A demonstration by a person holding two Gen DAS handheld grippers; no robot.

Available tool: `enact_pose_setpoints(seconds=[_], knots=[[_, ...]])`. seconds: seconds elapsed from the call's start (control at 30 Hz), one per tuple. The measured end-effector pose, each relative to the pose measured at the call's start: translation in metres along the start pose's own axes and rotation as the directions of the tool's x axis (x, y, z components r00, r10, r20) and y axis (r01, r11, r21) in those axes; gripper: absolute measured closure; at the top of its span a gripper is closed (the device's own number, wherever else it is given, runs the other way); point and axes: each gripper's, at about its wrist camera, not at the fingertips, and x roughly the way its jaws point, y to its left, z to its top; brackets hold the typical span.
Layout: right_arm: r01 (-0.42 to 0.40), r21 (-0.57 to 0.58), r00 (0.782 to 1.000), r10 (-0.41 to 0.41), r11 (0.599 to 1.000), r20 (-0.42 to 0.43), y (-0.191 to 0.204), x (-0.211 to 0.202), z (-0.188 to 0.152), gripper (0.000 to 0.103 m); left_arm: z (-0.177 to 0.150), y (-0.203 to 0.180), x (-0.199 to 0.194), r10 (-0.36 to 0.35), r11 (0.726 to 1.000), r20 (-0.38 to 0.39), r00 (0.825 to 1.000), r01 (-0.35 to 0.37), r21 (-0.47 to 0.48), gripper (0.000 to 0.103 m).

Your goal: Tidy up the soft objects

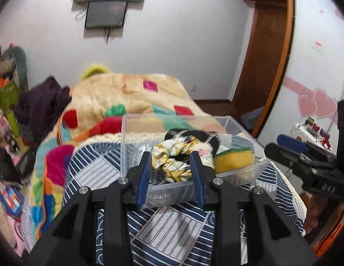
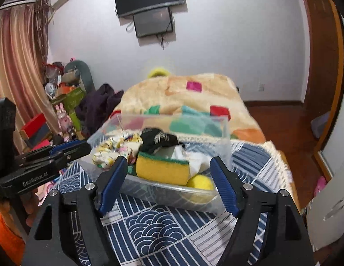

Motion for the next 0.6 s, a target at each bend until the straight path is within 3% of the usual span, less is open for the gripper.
enact_pose_setpoints(seconds=[0.27, 0.33, 0.6], knots=[[0.009, -0.009, 0.993, -0.007, 1.0, 0.121, 0.006, -0.041, 0.013, 0.027, 0.011, -0.022, -0.049, -0.03, 0.998, 0.107, 0.994, 0.025, 0.051, 0.066], [0.023, -0.021, 0.988, -0.019, 1.0, 0.156, 0.011, -0.054, 0.016, 0.021, 0.013, -0.025, -0.06, -0.031, 0.998, 0.132, 0.991, 0.024, 0.054, 0.063], [0.02, -0.062, 0.964, -0.003, 0.998, 0.265, 0.029, -0.091, 0.023, 0.014, 0.016, -0.037, -0.103, 0.004, 0.996, 0.233, 0.972, -0.023, 0.08, 0.031]])
